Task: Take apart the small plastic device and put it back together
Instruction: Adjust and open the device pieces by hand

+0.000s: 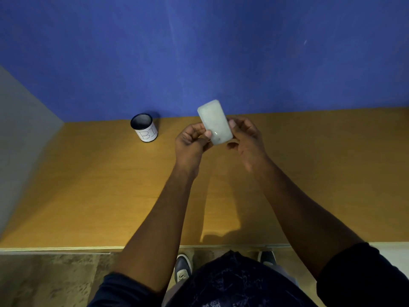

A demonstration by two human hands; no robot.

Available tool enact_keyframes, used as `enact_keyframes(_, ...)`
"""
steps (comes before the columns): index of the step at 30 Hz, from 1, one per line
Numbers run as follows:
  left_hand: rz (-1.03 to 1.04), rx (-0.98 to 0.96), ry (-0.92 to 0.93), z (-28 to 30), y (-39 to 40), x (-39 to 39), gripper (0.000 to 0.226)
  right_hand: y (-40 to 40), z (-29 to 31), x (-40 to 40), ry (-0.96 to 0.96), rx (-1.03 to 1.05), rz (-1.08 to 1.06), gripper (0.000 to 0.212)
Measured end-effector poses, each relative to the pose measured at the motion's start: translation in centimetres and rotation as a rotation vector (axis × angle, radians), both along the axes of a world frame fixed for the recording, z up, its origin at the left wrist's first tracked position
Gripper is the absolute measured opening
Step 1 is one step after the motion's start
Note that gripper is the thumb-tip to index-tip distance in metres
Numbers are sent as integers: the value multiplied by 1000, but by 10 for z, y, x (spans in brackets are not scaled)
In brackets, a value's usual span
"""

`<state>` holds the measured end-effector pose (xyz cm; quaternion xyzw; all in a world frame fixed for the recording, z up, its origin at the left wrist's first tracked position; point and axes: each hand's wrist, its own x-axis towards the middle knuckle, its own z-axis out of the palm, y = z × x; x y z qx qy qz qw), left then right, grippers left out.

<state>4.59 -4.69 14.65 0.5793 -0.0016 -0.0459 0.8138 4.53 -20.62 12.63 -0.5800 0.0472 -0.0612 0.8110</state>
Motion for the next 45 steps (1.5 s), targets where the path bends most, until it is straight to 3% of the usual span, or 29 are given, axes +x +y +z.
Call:
enact_keyframes(6,-78,-115,66,-10,2,0,17,6,7,2,37,10,138,40)
enact_keyframes(10,-89,-69,72,-14,4,-1,25,4,4,1,30,-4,162,44)
enact_keyframes(13,-122,-10,86,-20,7,-4,34,3,-1,-2,50,-77,155,39)
enact_keyframes(24,-160,-120,246,-32,13,-14,44,9,-9,-10,28,-397,184,35)
enact_keyframes(32,-182,-151,188,-35,21,-10,34,15,-12,-8,-225,-608,59,9)
enact_keyframes(39,-200,-144,165,-34,24,-9,24,15,-9,-11,-280,-648,32,11)
enact_keyframes(45,-243,-149,176,-40,25,-10,40,10,-11,-10,-304,-818,37,15)
